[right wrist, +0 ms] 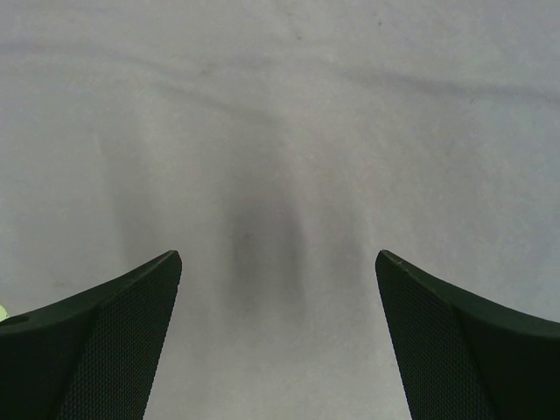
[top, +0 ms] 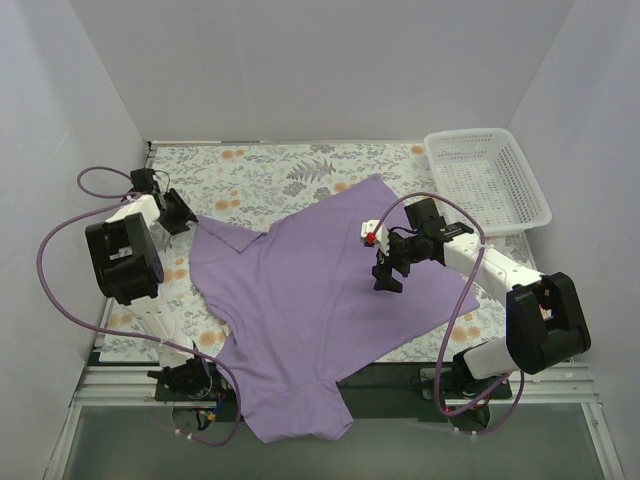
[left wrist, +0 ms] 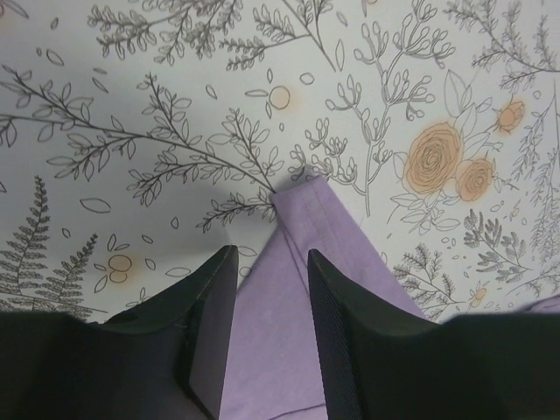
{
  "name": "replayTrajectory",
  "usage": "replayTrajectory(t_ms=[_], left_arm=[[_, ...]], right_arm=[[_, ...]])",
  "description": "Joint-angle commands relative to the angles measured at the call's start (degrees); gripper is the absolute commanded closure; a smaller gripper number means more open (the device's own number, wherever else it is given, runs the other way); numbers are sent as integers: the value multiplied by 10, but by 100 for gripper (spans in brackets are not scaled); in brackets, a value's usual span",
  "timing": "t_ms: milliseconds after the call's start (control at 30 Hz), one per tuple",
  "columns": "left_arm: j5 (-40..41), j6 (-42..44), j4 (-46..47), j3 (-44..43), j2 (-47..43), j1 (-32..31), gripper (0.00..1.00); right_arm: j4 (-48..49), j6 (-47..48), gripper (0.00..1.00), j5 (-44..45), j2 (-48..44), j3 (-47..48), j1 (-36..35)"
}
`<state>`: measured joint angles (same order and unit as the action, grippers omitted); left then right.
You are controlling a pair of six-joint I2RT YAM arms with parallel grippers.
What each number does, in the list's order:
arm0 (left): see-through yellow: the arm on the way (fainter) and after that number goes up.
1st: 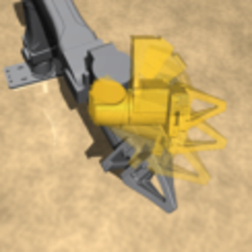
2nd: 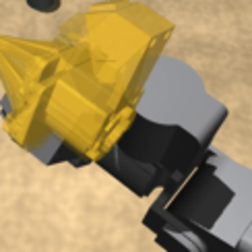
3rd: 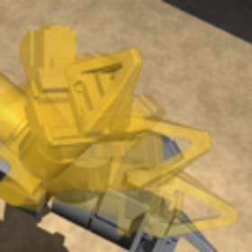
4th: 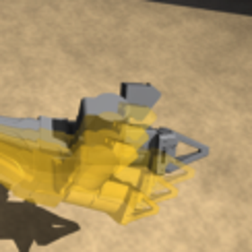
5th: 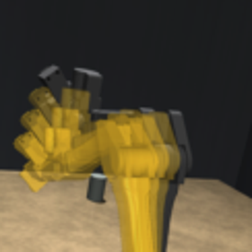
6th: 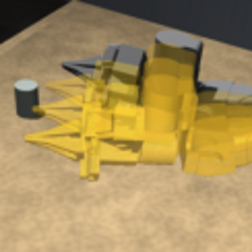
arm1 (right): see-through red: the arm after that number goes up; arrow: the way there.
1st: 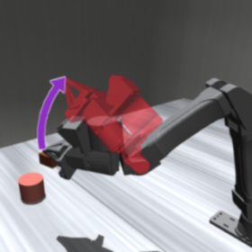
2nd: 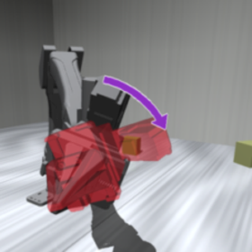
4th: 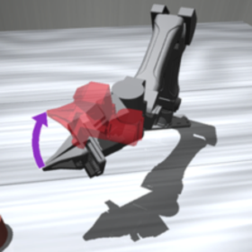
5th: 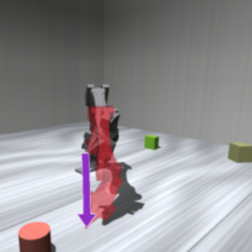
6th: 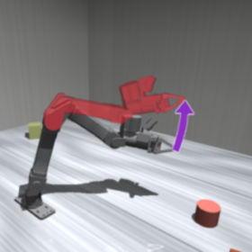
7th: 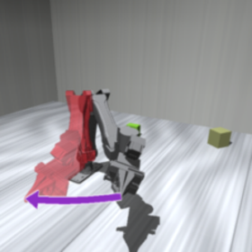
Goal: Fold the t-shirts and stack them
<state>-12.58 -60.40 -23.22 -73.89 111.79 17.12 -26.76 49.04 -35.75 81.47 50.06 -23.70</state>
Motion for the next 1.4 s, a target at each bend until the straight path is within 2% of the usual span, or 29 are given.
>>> replayTrajectory(t_ms=[0, 333, 433, 500, 533, 700, 800, 1033, 1133, 1233, 1300, 1367], left_arm=[[11, 10, -12, -36, -3, 0, 64], [-39, 12, -47, -98, 80, -9, 78], [-47, 13, -48, -100, 82, -11, 87], [-50, 13, -47, -100, 77, -12, 100], [-53, 13, -44, -99, 72, -11, 100], [-94, -19, -28, -86, -9, -16, 100], [-130, -59, -1, -43, -77, -20, 100], [-190, -133, 16, 91, -234, -20, 100], [-238, -179, 24, 155, -290, -22, 100], [-278, -223, 36, 225, -355, -30, 100], [-300, -243, 46, 275, -386, -35, 100], [-322, -276, 50, 300, -432, -39, 100]], right_arm=[[15, -6, 2, -10, -11, -1, 6], [15, -8, 2, -27, -18, -2, 30], [15, -7, 2, -27, -16, -1, 31], [15, -6, 2, -26, -14, -2, 32], [15, -6, 2, -25, -13, -1, 32], [15, -7, 2, -24, -18, -2, 36], [15, -6, 2, -26, -22, -3, 43], [11, -4, 2, -49, -32, -9, 57], [-14, 43, 2, -105, -38, -13, 55], [-31, 94, 2, -148, -47, -19, 32], [-25, 114, 2, -137, -52, -19, -15], [3, 112, 2, -83, -43, 4, -77]])
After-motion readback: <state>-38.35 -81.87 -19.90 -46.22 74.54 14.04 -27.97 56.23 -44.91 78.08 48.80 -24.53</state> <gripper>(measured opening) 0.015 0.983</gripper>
